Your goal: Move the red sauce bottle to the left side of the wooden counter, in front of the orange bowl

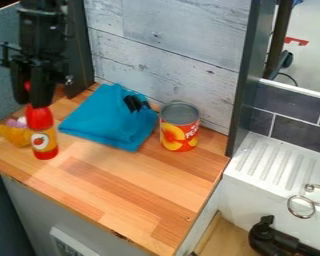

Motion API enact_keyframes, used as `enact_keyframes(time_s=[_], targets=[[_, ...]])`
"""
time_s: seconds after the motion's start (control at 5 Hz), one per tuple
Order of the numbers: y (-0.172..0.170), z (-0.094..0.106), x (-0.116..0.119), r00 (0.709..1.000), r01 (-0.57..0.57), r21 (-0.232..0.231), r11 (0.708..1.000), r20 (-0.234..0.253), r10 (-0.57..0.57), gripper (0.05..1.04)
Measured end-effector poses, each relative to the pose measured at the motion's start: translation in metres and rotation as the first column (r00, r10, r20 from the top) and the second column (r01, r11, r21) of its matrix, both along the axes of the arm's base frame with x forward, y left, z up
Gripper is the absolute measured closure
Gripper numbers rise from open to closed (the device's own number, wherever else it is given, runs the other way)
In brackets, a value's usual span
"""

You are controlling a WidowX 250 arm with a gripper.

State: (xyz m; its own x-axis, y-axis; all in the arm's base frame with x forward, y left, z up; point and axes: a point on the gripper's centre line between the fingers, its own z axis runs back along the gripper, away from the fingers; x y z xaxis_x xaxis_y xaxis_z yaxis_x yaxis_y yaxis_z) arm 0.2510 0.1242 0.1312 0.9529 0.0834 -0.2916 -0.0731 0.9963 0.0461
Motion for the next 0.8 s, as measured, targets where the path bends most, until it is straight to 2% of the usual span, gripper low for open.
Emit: enact_keyframes(time_s=[0.2,0.4,0.6,0.8], targets=[[0.018,-0.009,0.004,1.0,-0.015,0.057,0.998,0.019,0.014,0.739],[0.026,-0.029,0.003,1.0,-0.015,0.036,0.999,-0.025,0.016,0.739],[0.033,-0.034,0.004,1.0,-0.017,0.037,0.999,-0.01,0.017,0.739],[0.034,-0.048,0.006,0.999,-0.018,0.02,1.0,-0.042,0.019,0.739]])
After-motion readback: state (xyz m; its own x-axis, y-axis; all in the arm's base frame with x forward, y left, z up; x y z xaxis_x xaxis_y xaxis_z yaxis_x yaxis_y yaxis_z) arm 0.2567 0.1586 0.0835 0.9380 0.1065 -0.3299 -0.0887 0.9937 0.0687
